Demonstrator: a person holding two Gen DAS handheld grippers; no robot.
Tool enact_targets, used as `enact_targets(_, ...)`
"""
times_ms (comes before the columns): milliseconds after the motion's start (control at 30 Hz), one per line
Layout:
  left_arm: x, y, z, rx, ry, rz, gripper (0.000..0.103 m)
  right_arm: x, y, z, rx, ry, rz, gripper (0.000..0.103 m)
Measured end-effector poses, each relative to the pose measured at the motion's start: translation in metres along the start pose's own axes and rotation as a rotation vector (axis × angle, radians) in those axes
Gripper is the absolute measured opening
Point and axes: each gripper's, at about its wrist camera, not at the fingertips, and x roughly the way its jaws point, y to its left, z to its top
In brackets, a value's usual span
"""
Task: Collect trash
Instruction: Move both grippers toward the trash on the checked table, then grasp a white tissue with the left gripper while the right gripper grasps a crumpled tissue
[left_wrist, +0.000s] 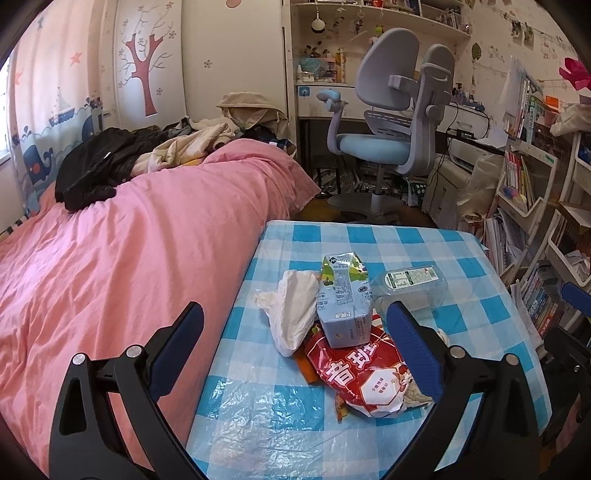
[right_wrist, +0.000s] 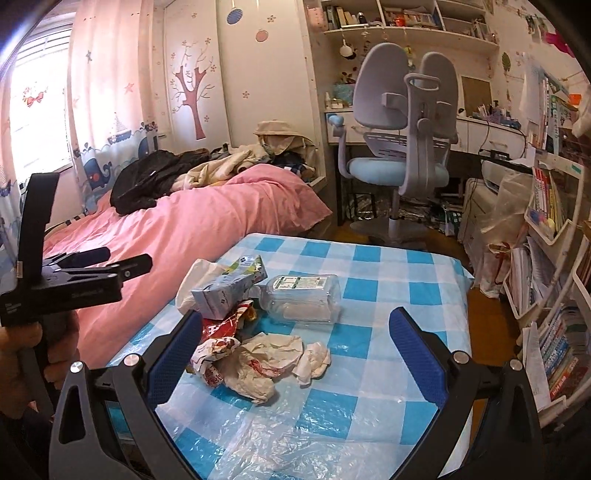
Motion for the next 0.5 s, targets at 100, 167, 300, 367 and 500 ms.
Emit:
enact_targets(100, 0.001, 0.000, -0.001, -0.001, 0.002, -0.002, 0.096, 0.001, 0.004, 0.002, -0.015, 0.006, 0.011, 0.097)
enact_targets(167, 0.002, 0.003, -0.002, -0.009, 0.009, -0.001, 0.096, 0.003, 0.006, 0.002, -0.025, 0.011, 0.021, 0.096)
enact_targets(300, 0.009, 0.021, -0.003, -0.040, 0.035, 0.057, 0.096, 0.008, 0.008, 0.001, -0.033, 0.037, 0.036, 0.094)
enact_targets(367, 0.013, 0.036, -0.005, -0.083, 0.052, 0.080, 0.096, 0.010, 0.010, 0.000, -0.037, 0.048, 0.055, 0.090)
enact_targets(500, 0.016, 0.051, -0.008, -0.101, 0.064, 0.108, 0.096, 0.014, 0.014, -0.003, -0.054, 0.072, 0.078, 0.082)
